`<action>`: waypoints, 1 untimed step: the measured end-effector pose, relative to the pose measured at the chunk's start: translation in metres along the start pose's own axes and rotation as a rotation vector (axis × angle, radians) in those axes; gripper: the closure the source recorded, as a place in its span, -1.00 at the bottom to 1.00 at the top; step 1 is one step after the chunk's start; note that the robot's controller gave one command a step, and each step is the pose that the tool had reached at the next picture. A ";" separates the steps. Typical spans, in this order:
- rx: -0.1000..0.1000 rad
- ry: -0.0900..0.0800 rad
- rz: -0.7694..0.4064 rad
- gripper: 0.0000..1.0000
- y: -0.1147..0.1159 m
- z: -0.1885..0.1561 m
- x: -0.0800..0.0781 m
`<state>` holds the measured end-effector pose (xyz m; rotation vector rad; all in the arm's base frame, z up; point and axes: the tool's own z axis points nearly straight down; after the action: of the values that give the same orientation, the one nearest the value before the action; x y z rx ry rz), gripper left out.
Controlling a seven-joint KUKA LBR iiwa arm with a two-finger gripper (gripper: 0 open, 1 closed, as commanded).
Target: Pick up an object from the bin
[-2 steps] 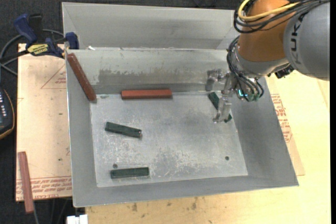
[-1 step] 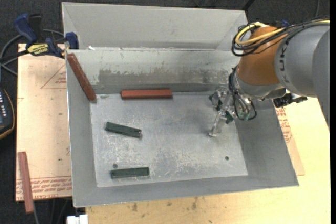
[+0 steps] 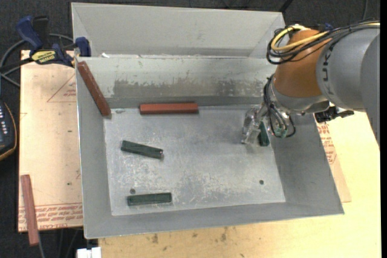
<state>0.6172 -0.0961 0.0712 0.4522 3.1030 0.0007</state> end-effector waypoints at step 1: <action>0.000 0.002 0.000 -1.00 0.000 0.001 0.001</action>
Offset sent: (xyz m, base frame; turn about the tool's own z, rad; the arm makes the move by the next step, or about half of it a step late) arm 0.0000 0.0000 0.0000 0.0000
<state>0.6166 -0.0957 0.0704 0.4523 3.1052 0.0008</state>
